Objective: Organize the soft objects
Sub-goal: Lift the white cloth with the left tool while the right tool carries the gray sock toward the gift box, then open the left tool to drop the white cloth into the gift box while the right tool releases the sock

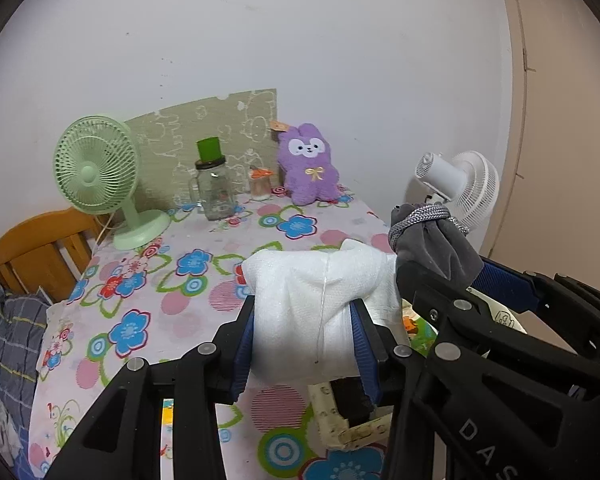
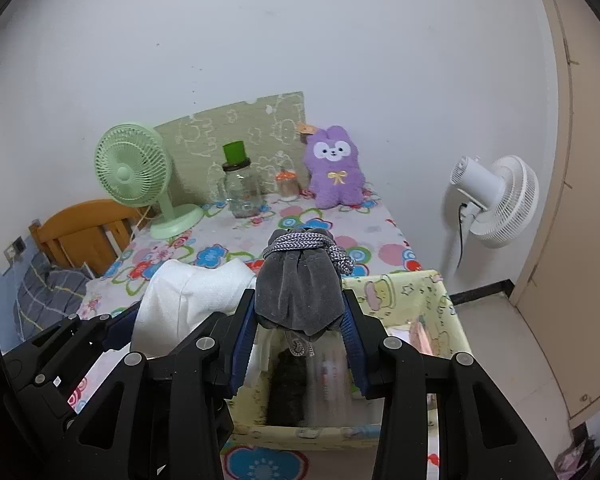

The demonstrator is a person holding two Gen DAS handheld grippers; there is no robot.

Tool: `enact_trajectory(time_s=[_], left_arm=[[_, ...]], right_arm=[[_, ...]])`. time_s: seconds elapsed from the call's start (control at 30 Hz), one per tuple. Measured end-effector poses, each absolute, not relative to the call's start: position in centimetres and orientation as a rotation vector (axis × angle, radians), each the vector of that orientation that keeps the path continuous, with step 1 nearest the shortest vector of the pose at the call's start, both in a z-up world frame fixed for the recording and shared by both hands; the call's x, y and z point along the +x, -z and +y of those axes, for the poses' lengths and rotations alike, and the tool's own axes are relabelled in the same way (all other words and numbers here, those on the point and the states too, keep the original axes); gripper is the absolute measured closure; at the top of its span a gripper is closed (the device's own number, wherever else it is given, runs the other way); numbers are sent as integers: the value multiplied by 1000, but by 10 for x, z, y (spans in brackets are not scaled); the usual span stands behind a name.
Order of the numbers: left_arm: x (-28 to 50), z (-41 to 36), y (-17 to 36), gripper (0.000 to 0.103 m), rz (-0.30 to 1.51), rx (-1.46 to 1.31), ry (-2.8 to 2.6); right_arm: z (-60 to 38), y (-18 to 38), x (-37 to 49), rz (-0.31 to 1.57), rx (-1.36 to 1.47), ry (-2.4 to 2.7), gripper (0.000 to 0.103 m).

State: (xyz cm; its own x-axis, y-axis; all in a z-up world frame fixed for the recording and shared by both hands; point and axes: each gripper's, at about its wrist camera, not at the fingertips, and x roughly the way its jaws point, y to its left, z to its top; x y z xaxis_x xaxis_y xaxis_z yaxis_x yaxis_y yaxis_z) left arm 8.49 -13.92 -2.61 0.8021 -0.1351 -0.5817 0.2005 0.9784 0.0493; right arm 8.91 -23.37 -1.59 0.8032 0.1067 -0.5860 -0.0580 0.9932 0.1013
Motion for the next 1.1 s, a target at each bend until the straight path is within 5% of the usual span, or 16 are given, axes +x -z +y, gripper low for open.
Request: enact_trajectory(time_s=[0.57,0.77,1.1], left_arm=[[109,-170,51,55,699,137,265],[118,-176,61,46,746,144,291],[126,-184,69,15,775,160,352]], right_arm=[[-266,41,106,686,105,-12,59],[-273,55,117,725,121,6,59],[-279,67,130,755,150,27,59]])
